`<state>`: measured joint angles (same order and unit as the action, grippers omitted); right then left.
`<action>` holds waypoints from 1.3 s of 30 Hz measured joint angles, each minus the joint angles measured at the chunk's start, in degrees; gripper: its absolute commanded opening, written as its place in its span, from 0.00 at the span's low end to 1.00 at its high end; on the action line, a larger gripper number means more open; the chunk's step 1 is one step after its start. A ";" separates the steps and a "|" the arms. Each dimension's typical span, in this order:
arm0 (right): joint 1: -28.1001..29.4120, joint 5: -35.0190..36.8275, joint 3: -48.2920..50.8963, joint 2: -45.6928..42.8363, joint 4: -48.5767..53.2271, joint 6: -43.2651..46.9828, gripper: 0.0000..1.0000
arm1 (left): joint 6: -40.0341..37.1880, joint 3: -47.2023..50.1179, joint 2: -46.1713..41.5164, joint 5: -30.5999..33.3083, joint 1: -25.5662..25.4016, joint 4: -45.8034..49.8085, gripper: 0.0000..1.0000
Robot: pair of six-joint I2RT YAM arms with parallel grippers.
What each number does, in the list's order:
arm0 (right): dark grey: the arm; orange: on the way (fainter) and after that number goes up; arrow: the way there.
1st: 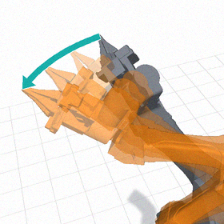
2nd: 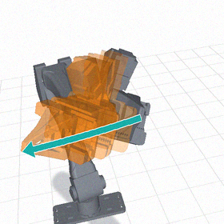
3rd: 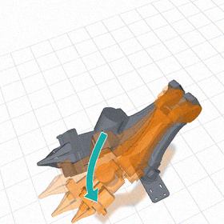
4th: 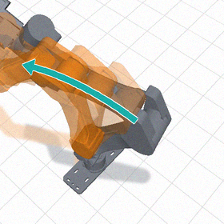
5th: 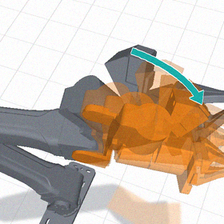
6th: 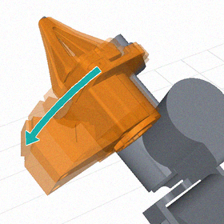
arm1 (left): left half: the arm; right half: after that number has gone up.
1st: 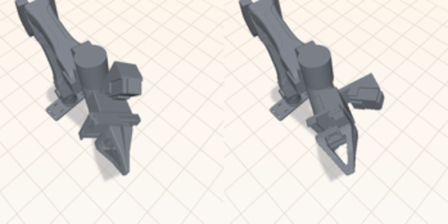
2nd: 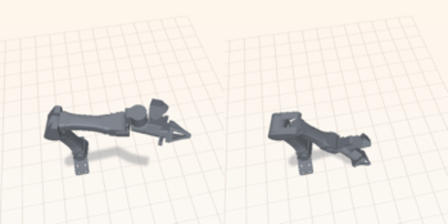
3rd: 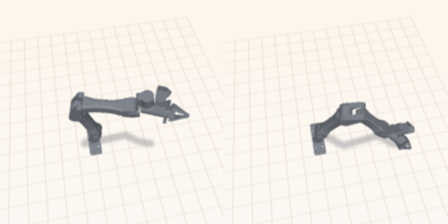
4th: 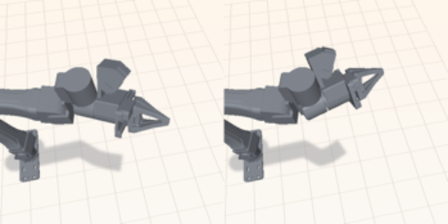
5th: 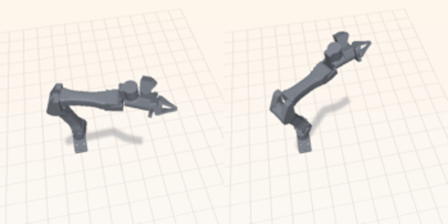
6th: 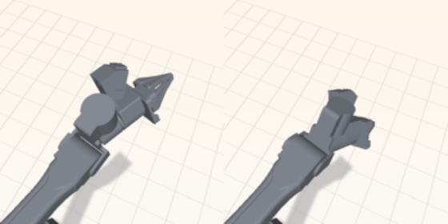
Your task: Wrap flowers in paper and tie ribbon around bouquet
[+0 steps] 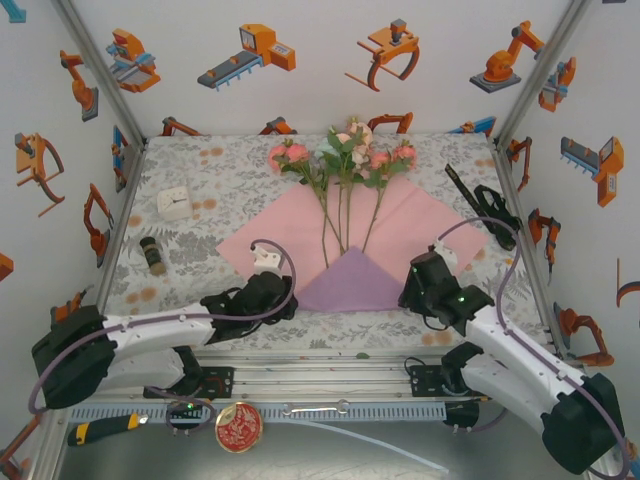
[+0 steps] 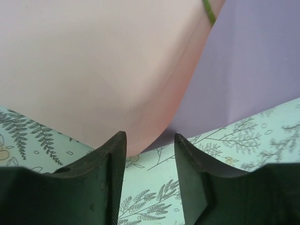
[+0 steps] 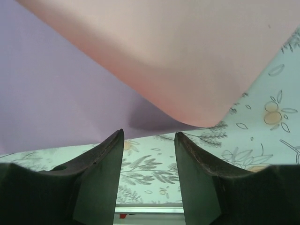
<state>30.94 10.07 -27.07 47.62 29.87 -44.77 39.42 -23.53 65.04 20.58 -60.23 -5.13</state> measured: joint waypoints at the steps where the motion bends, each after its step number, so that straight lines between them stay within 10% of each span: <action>1: 0.00 -0.68 -1.42 -0.17 -0.13 0.79 0.49 | 0.02 -0.15 -1.55 0.17 0.52 0.85 0.51; 6: 3.63 -2.60 -7.87 2.38 -2.12 4.37 0.54 | 0.94 -3.82 -6.40 1.36 7.15 8.11 0.57; 21: 10.27 3.63 -19.37 31.23 -11.72 19.08 0.74 | 3.52 -6.84 -0.66 -9.68 47.98 12.37 0.71; 26: 4.72 -6.16 -20.28 33.07 -11.19 24.63 0.84 | -1.62 -6.86 3.58 -27.43 45.29 6.21 0.77; 32: -5.73 -25.46 -18.97 30.62 -10.05 29.70 0.83 | -15.28 -9.60 4.44 -41.48 26.51 3.48 0.88; 39: -8.68 -30.97 -15.23 28.55 -8.02 30.32 0.46 | -23.58 -13.16 15.10 -48.65 17.73 3.13 0.79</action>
<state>22.26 -20.91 -42.30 76.16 21.85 -14.46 15.84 -36.69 80.14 -28.08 -42.50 -2.00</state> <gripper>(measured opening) 0.561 0.855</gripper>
